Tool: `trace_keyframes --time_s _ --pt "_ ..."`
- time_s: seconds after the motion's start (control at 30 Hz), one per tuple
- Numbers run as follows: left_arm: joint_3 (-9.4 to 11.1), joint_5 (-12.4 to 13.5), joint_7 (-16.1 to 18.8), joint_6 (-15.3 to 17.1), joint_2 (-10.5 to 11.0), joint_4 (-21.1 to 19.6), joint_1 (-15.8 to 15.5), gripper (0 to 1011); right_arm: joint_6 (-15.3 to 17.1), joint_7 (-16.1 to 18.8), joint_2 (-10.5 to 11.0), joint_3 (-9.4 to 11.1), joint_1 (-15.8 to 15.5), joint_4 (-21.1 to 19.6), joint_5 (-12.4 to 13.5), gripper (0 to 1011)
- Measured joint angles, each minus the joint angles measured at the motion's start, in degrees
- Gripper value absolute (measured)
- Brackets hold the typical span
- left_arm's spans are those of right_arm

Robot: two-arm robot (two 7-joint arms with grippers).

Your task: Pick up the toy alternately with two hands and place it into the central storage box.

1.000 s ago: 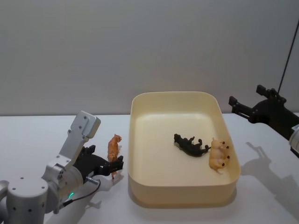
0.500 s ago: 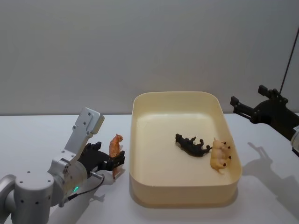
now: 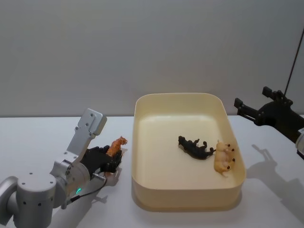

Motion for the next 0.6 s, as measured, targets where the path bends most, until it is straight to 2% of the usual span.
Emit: trace_keyframes --time_s 0.1,0.13,0.33,0.6 --pt "0.0 0.05 -0.06 -0.07 -0.06 0.14 -0.08 308 0.0 0.0 0.0 0.0 0.0 0.0 0.0 1001" --pt "0.0 0.06 -0.07 -0.07 -0.07 0.16 -0.09 300 0.0 0.0 0.0 0.0 0.0 0.0 0.0 1001" --pt "-0.03 0.65 -0.11 0.17 -0.02 0.03 -0.19 300 0.0 0.0 0.0 0.0 0.0 0.0 0.0 1001" --pt "-0.45 3.63 0.48 1.82 0.39 -1.56 -1.02 300 0.0 0.0 0.0 0.0 0.0 0.0 0.0 1001"
